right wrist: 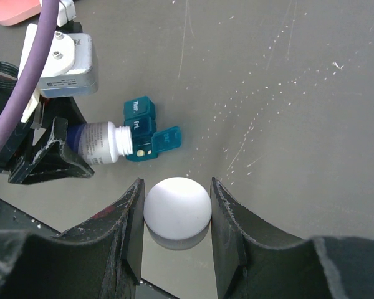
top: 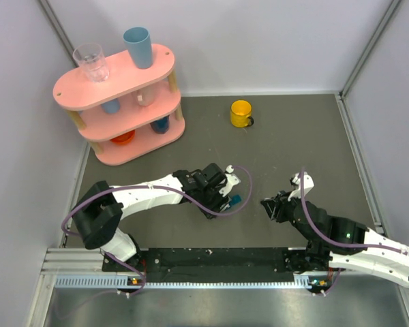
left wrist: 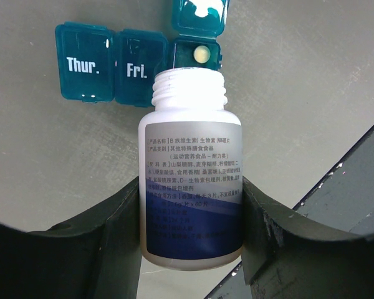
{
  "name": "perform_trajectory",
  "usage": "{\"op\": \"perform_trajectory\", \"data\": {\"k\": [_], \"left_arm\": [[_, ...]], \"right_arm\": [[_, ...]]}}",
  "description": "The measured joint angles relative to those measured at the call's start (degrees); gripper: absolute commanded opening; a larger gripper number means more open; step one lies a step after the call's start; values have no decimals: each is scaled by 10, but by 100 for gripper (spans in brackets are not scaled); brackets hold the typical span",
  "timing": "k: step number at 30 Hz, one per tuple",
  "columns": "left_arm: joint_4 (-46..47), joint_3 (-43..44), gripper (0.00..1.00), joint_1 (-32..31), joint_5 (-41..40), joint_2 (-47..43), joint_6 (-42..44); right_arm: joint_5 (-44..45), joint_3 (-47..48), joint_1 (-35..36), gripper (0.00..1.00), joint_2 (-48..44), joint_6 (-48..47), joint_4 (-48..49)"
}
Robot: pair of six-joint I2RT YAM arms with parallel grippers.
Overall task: Sort the pills into containers
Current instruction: Pour the pill into the pill container.
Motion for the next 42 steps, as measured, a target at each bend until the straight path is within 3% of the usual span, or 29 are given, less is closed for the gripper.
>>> {"op": "perform_trajectory", "data": {"k": [42], "left_arm": [[-46,35,0,0,0,23,0]], "right_arm": [[-2,-8,0,0,-3,1,0]]}}
